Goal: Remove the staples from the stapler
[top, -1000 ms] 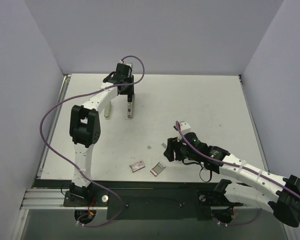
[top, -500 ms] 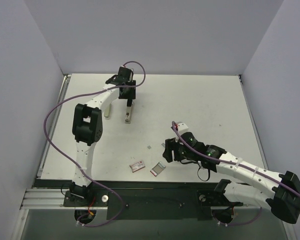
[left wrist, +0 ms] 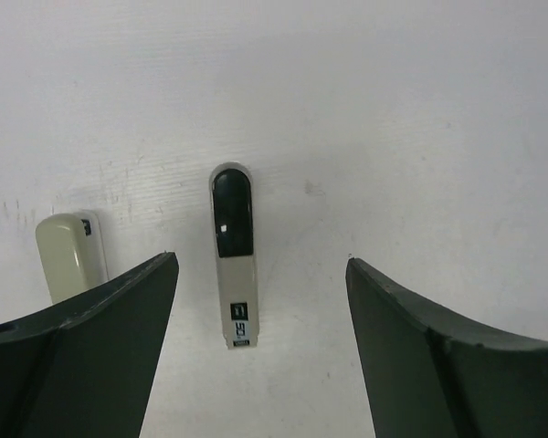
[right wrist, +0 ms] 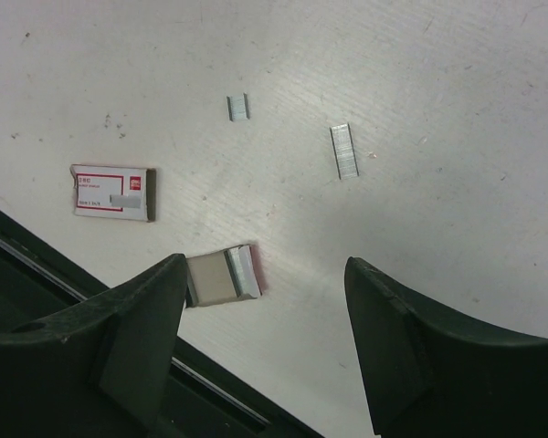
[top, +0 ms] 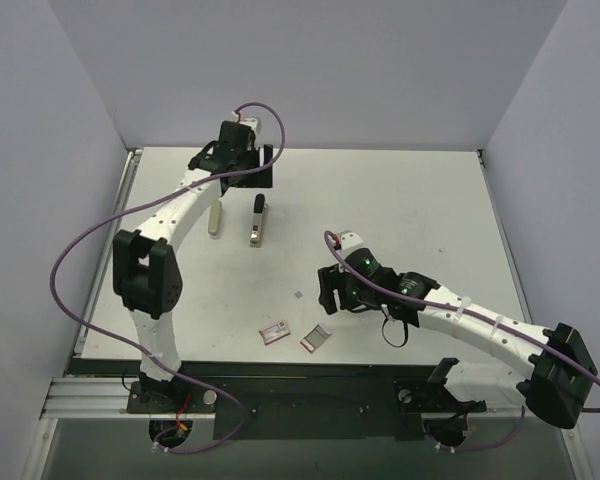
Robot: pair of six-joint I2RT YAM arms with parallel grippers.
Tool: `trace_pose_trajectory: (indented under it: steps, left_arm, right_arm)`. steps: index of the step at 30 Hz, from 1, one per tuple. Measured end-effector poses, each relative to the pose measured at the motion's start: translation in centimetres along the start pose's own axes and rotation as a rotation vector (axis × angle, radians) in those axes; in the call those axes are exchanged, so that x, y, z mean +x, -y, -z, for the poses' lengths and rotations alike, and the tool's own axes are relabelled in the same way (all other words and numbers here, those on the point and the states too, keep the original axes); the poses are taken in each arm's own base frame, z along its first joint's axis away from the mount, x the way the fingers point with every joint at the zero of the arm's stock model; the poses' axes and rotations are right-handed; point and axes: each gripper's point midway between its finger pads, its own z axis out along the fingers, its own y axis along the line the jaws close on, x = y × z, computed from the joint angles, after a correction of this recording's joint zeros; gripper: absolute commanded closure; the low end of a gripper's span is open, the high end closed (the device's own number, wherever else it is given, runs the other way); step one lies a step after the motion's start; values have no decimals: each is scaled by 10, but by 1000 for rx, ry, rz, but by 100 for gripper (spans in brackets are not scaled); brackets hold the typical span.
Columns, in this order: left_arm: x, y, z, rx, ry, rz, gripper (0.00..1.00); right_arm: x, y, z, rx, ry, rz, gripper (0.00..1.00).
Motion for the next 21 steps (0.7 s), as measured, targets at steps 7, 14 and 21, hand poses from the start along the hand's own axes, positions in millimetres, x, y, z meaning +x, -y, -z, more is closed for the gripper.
trace_pose_trajectory:
  steps: [7,14,21]
  left_arm:
    - [4,27,101,137,116,5,16]
    - [60,40,168,241,128,43,16]
    - [74,16,237,231,243,71,15]
  right_arm:
    - [-6,7,-12,43,-67,75,35]
    - [-10,9,-29,21,-137,174,35]
    - [2,27,-44,50,-213,214,37]
